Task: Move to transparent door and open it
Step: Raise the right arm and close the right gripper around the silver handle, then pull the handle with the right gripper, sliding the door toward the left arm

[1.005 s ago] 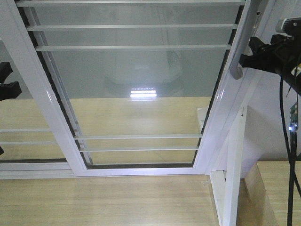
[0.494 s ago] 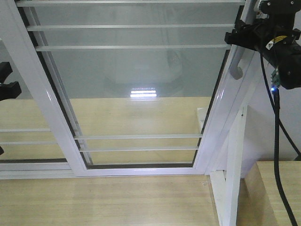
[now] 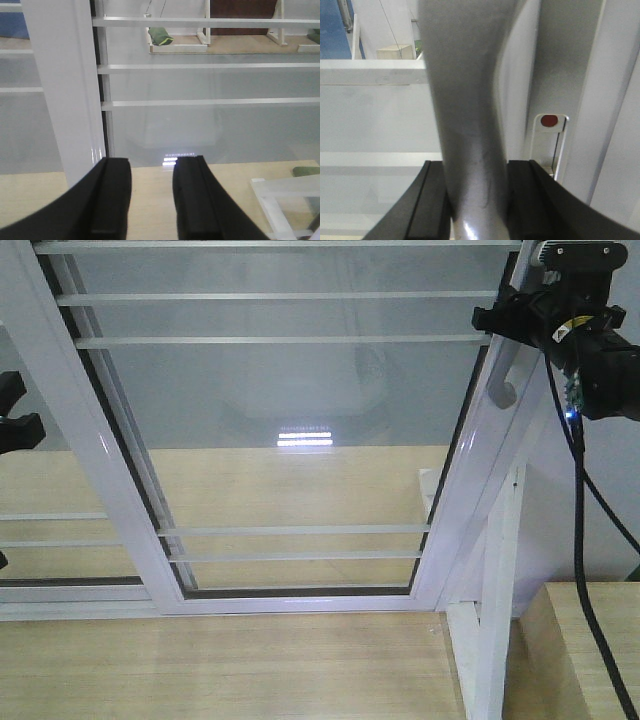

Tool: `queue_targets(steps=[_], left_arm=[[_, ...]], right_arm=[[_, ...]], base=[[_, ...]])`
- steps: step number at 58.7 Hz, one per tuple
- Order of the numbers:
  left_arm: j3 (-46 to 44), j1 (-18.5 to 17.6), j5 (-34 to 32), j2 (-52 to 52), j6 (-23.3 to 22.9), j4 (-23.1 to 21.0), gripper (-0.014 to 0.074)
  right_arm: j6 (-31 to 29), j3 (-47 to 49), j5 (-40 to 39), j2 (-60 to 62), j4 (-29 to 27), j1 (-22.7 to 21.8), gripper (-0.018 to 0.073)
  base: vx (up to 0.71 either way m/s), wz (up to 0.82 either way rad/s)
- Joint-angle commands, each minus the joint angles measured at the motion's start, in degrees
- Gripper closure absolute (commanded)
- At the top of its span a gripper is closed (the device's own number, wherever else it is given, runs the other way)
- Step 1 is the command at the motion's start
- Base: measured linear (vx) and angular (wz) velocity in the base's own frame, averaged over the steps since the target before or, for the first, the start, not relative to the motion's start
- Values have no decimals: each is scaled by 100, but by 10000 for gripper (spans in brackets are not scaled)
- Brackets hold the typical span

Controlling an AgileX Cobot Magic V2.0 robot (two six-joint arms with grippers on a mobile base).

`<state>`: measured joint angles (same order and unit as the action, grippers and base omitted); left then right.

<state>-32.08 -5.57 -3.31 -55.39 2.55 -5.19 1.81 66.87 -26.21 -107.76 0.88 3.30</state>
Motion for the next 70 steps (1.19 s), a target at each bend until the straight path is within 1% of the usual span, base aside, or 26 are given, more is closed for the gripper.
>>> queue_targets(steps=[1,16,70], left_arm=[[-169,-18,-507,58,2,3,237],[-169,-18,-507,58,2,3,237],[-169,-18,-507,58,2,3,237]], right_arm=[[97,200,-471,289,69,39,256],[235,200,-471,289,293,109,256],[271,200,-492,289,297,1213,256]], base=[[0,0],[0,0],[0,0]])
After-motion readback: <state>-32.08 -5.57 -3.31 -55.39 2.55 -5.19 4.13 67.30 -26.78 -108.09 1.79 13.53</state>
